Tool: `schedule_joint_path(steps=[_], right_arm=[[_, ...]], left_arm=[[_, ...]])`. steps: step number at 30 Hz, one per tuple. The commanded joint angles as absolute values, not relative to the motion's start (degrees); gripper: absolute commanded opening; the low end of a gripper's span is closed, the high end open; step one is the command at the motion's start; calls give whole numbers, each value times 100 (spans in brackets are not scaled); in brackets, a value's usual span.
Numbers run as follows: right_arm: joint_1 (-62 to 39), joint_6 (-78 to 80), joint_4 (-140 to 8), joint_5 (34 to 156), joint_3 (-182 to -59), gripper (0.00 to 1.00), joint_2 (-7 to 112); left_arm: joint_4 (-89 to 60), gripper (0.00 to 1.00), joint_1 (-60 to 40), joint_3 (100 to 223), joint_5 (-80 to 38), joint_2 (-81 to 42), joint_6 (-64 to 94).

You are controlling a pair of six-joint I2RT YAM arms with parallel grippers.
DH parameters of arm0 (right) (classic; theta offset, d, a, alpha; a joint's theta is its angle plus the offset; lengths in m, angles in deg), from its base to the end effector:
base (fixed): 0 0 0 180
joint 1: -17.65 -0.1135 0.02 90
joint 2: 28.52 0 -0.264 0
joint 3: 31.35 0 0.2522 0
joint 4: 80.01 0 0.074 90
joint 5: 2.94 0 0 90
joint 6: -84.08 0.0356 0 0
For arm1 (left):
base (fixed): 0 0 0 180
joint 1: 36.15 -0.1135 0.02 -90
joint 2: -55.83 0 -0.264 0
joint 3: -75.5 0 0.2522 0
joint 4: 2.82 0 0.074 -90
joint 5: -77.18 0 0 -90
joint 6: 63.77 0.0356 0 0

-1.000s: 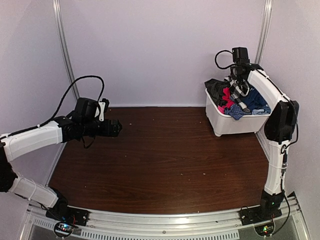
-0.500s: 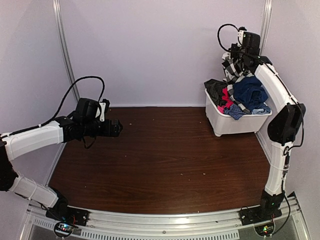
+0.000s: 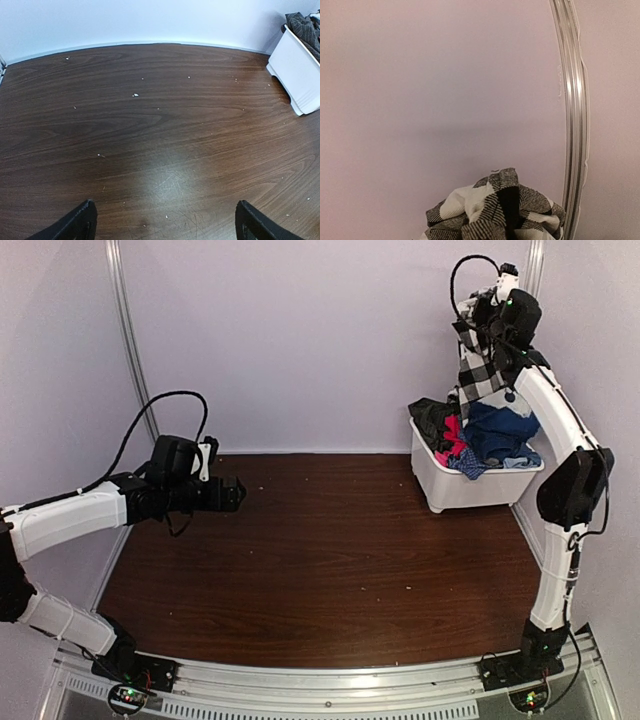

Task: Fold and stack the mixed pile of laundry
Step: Place the crumpled shirt at the center of the board.

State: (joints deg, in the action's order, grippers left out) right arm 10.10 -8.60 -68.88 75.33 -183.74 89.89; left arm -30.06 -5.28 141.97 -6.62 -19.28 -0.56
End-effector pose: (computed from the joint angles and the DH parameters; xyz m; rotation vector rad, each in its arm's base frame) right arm 0.4521 0.0526 0.5289 0.0758 1.1785 -0.0451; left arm 0.2510 -0.1456 0.2666 0.0177 2.2284 -0.4431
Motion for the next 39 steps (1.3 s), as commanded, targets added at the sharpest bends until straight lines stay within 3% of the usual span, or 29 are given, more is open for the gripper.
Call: schedule_joint_path(steps=[1, 9, 20, 33, 39], right_arm=[[1473, 8, -8386, 7843, -18864, 0, 9182], [2018, 1892, -9236, 8063, -19786, 0, 10128], [1775, 3286, -9672, 9464, -19690, 0, 9442], [-39, 3181, -9387, 10921, -19474, 0, 8423], [-1142, 2726, -9071, 11103, -19433, 0, 8382]], left_arm=[[-2738, 98, -495, 14311, -658, -1967, -157], [-2722, 98, -495, 14332, -614, -1987, -241], [-2453, 98, -495, 14303, -708, -2028, -408], [-2905, 98, -527, 14653, -27, -1704, -683], [-3008, 98, -1195, 14441, -215, -1014, -1174]])
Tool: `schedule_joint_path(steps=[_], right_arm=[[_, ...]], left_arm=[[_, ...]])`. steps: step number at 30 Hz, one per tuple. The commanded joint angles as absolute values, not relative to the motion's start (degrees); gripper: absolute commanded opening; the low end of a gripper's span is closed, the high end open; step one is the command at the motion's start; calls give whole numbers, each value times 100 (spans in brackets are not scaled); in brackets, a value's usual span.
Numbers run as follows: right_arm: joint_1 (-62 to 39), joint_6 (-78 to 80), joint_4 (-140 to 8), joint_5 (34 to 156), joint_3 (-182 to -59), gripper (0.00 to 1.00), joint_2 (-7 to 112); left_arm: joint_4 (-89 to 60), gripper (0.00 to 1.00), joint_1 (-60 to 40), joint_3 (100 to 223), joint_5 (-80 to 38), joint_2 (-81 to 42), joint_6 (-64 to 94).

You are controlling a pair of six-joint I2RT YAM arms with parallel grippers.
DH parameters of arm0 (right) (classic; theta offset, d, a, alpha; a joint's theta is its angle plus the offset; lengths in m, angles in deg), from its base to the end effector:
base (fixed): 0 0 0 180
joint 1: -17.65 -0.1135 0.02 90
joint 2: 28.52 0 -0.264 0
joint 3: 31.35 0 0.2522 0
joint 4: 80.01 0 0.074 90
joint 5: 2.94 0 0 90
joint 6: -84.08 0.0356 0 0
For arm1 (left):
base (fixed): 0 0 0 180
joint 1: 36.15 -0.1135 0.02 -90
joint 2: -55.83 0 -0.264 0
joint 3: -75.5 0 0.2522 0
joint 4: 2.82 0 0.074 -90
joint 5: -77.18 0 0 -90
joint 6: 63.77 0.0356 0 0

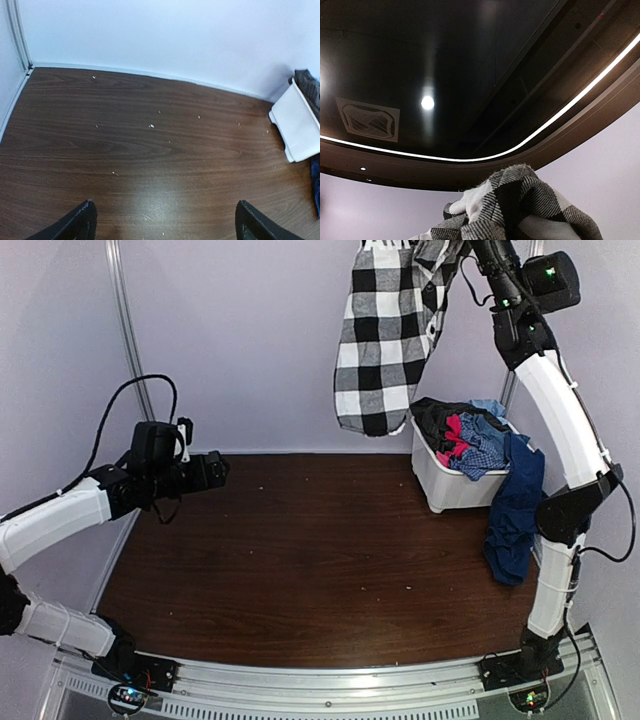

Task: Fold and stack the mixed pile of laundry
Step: Place the crumpled shirt at the center of the board.

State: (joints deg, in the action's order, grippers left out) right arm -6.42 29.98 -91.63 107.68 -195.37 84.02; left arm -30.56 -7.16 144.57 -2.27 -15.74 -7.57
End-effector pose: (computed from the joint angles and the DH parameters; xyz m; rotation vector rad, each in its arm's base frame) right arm 0.2933 0.1447 0.6504 -0.3199 0.5252 1.0999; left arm 0.2504 -0.1313 0.2981 -0.2014 2.1139 -0.4676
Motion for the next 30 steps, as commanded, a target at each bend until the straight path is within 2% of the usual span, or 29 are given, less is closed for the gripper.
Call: schedule_joint_path(steps=[1, 9, 14, 17, 20, 22, 23, 24, 26, 27, 28, 30], right_arm=[[-1289, 2746, -9011, 11121, -19401, 0, 8415], [-2559, 2954, -8395, 11441, -19138, 0, 9375], [-2909, 3564, -8516, 11732, -19419, 0, 10118], [-2897, 3908, -8775, 12326, -19150, 0, 10053], [-2621, 4146, -8963, 12908, -17659, 0, 9379], [-2273, 4116, -9467, 13094, -15786, 1, 8420], [-2110, 3847, -9501, 13037, -14756, 12, 7988], [-1955, 3418, -9244, 12822, -13911, 29, 7614], [-1660, 2533, -8121, 12142, -12754, 60, 7044], [-1546, 2124, -7560, 11810, -12398, 71, 6823], [-1473, 1772, -7034, 11410, -12086, 77, 6632], [-1412, 1223, -6401, 10642, -11605, 81, 6275]], left_arm=[[-2972, 98, -1445, 14348, -311, -851, -1267], [-3422, 98, -2457, 14085, -305, 72, -1449], [-3649, 98, -2741, 14079, -255, 353, -1540], [-3582, 98, -2754, 14078, -277, 512, -1443], [-3529, 98, -2754, 14135, -474, 492, -1245], [-3407, 98, -2754, 14151, -824, 416, -1040], [-3367, 98, -2754, 14155, -1036, 337, -955], [-3330, 98, -2754, 14160, -1234, 251, -856], [-3313, 98, -2747, 14142, -1750, 1, -650], [-3312, 98, -2745, 14124, -1975, -127, -569], [-3310, 98, -2741, 14104, -2165, -264, -503], [-3311, 98, -2677, 14035, -2323, -498, -390]])
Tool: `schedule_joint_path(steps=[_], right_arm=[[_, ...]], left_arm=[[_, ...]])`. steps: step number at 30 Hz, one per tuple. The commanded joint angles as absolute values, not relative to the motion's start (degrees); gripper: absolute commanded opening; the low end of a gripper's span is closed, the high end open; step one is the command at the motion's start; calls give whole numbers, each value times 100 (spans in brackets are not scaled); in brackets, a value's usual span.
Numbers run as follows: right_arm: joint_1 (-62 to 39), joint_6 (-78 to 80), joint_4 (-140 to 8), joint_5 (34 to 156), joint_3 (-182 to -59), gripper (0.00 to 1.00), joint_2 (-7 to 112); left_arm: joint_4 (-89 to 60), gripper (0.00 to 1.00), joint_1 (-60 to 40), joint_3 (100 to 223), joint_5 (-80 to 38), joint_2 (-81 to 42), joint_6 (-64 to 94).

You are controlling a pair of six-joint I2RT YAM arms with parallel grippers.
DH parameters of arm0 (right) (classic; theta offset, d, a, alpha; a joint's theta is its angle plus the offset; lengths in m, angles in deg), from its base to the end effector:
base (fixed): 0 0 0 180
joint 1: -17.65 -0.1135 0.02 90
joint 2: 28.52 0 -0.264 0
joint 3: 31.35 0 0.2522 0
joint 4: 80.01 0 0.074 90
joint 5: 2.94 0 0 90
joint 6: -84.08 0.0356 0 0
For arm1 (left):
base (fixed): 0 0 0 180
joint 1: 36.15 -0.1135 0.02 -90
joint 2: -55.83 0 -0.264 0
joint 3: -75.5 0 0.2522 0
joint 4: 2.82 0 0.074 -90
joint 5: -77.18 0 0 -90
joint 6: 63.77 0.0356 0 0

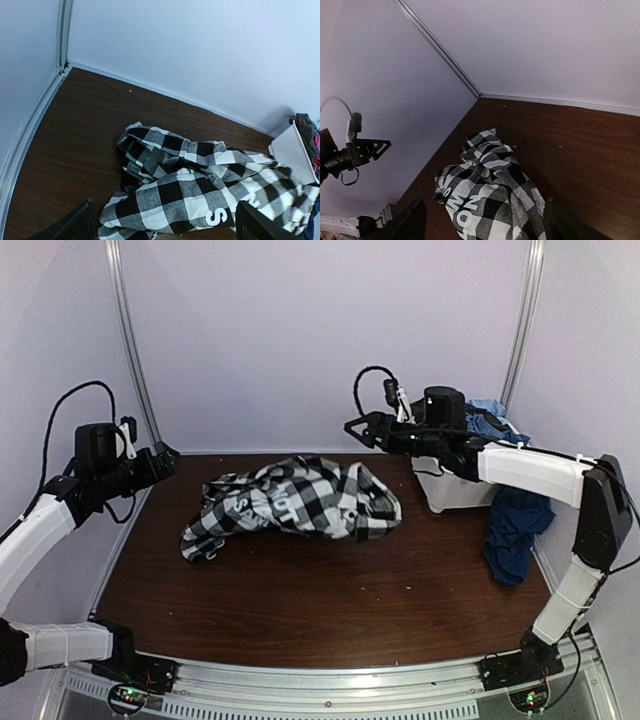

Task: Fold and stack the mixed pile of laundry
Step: Place the crumpled shirt at the center of the board, then pick up the crumpled shirt from the center of the board.

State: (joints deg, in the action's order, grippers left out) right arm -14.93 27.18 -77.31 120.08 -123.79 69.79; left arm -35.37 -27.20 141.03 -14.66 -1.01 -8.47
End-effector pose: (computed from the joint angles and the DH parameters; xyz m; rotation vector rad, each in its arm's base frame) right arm 0.3365 0.2381 0.3335 -0.4588 1.8332 1.3105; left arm 0.2222 -0.0362 0.3283 -0.4306 1.9789 -0.5204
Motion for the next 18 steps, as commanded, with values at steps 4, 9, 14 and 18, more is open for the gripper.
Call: schedule_joint_path(steps=[4, 9, 14, 18], right_arm=[[-1390, 740, -5984, 9978, -11114, 90, 5847], [-1544, 668, -5846, 10801, -11352, 90, 6370], [-1877, 280, -5410, 10704, -11962, 88, 7320], [-1891, 3, -5128, 10286, -12537, 88, 8050]], left_arm=[[-3418, 98, -2313, 13941, -2048, -897, -243], [-3537, 98, -2148, 13883, -1625, -1565, -331], [-3836, 98, -2033, 13984, -1273, -2356, -350], [-3824, 98, -1990, 13843, -1086, -2697, -447]])
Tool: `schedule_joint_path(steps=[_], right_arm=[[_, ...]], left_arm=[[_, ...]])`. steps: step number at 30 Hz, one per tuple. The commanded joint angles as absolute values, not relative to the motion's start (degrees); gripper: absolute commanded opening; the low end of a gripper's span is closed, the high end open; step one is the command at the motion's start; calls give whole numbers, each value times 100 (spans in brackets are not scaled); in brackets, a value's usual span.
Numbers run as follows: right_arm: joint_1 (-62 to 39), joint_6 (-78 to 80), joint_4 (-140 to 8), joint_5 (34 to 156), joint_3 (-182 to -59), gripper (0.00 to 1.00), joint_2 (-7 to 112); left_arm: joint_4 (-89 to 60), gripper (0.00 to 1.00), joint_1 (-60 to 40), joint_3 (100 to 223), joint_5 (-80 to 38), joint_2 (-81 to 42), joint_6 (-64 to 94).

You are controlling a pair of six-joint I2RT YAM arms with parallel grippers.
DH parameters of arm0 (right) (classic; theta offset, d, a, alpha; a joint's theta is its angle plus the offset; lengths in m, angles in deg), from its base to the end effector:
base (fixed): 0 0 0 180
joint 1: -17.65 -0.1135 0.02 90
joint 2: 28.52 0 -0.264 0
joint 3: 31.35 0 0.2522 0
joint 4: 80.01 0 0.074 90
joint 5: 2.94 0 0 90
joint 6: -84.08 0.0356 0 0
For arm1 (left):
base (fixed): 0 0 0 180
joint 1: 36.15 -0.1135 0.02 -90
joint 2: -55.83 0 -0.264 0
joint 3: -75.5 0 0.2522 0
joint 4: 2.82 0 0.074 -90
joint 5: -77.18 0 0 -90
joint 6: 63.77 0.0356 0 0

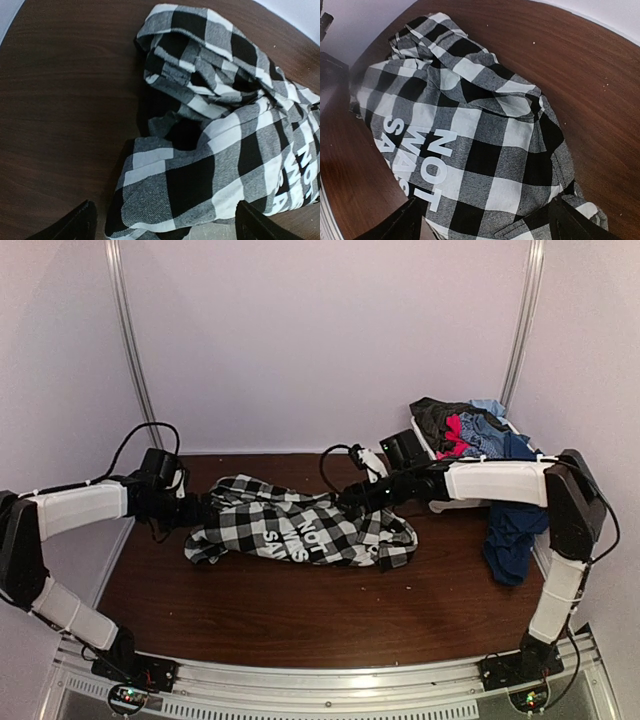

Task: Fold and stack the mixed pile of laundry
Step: Pick up the crumpled shirt from the center of the board.

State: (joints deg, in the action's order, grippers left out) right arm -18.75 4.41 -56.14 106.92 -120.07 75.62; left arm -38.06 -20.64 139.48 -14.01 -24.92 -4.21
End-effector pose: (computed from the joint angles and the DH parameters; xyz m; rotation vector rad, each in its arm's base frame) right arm 0.3235 0.2535 0.2344 -0.7149 2.2296 0.8135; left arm 0.2759 -0.0773 0.2149 -0.3178 2.4949 -0.3620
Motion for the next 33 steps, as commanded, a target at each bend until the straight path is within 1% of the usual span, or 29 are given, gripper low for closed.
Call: schedule_joint_path(steps=[1, 8, 12, 15, 17, 21, 23, 25, 26, 27, 28, 29, 30, 31, 32, 33], right_arm=[[-1891, -93, -5004, 10108, -12739, 87, 8213], [-1877, -509, -4375, 9199, -14344, 89, 9488], [-1871, -749, -3959, 9172, -15594, 90, 10274], [-1881, -981, -3513, 9402, -16352, 90, 10804], [-1877, -1170, -3322, 9702, -16606, 90, 11005], [-1847, -1396, -3160, 10235, -16683, 90, 11159], [-1817, -1396, -3151, 10294, -16701, 87, 11219], [-1769, -1362, -3158, 10181, -16720, 74, 11249], [-1742, -1338, -3135, 10153, -16739, 65, 11263], [-1706, -1309, -3135, 10133, -16751, 54, 11253], [-1672, -1278, -3140, 10113, -16758, 46, 11229], [-1633, -1244, -3151, 10112, -16755, 34, 11191], [-1603, -1210, -3207, 10119, -16754, 24, 11137], [-1575, -1165, -3260, 10102, -16761, 14, 11075], [-1547, -1125, -3303, 10083, -16799, 6, 11020], [-1507, -1068, -3341, 10035, -16851, 0, 10966]], left_arm=[[-3820, 98, -1983, 13825, -1081, -2754, -467], [-3717, 98, -1955, 13716, -988, -3167, -560], [-3734, 98, -1954, 13756, -903, -3360, -602], [-3722, 98, -1954, 13770, -840, -3378, -674], [-3648, 98, -1954, 13798, -808, -3326, -694], [-3698, 98, -1969, 14176, -801, -3499, -619], [-3751, 98, -1972, 14378, -959, -3707, -566], [-3727, 95, -1972, 14432, -1094, -3875, -563], [-3677, 92, -1976, 14407, -1129, -3901, -571], [-3600, 86, -1991, 14370, -1222, -3936, -576], [-3501, 77, -2020, 14327, -1273, -3950, -581], [-3425, 72, -2057, 14281, -1430, -3967, -592], [-3351, 64, -2105, 14257, -1562, -3986, -601], [-3306, 57, -2150, 14264, -1642, -4010, -594], [-3292, 50, -2189, 14312, -1697, -4033, -583], [-3281, 40, -2224, 14371, -1721, -4052, -562]])
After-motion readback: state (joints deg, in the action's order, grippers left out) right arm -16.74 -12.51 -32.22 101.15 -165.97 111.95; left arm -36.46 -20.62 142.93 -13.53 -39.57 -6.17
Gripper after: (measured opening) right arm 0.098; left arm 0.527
